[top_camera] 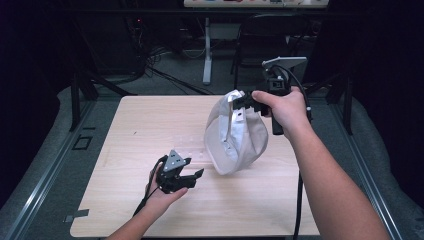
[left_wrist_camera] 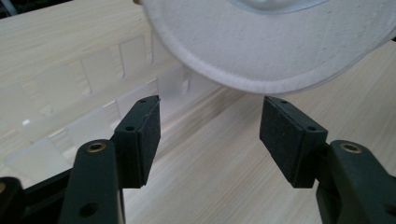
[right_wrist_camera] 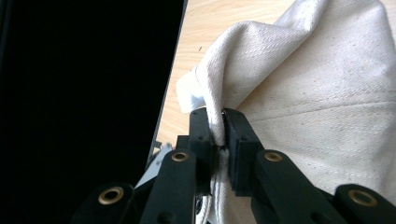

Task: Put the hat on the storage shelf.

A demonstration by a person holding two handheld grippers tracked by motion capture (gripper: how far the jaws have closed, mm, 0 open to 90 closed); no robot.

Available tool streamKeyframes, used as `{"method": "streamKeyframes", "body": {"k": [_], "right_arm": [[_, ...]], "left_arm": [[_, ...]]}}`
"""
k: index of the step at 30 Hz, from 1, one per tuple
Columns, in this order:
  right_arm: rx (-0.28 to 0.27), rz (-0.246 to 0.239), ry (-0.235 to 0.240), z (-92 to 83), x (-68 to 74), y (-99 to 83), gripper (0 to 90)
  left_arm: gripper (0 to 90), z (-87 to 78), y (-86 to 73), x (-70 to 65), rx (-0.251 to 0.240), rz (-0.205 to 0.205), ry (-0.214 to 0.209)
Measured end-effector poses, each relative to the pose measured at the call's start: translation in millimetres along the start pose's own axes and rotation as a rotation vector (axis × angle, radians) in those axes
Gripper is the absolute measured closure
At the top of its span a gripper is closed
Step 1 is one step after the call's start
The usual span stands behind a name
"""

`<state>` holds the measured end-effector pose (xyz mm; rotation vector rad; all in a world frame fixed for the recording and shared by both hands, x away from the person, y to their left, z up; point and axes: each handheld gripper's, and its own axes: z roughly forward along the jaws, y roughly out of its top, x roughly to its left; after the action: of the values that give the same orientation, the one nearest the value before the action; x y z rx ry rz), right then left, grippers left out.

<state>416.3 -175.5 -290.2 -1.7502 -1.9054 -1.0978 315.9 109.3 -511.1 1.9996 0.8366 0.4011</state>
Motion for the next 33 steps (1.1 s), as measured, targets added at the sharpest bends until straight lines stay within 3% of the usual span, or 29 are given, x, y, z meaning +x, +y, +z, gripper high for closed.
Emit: {"method": "streamKeyframes", "body": {"k": [10,17,23,26,33], "right_arm": [[-0.011,0.027,-0.006,9.4,4.0,10.3,82.4],[-0.037,0.036,-0.013,10.5,8.6,16.6,82.4],[-0.063,0.037,-0.010,8.8,13.6,18.6,82.3],[-0.072,0.043,-0.008,9.4,14.6,19.9,82.3],[-0.069,0.049,-0.008,11.7,14.9,20.7,82.3]], "left_arm": [[34.0,14.6,13.3,-16.8,-0.008,0.039,0.021],[33.7,28.3,25.1,-42.3,-0.009,0.126,0.016],[34.3,39.4,29.3,-47.2,0.023,0.126,0.080],[36.8,44.9,33.4,-48.1,0.030,0.134,0.157],[61.8,45.1,35.8,-46.0,0.042,0.130,0.206]]}}
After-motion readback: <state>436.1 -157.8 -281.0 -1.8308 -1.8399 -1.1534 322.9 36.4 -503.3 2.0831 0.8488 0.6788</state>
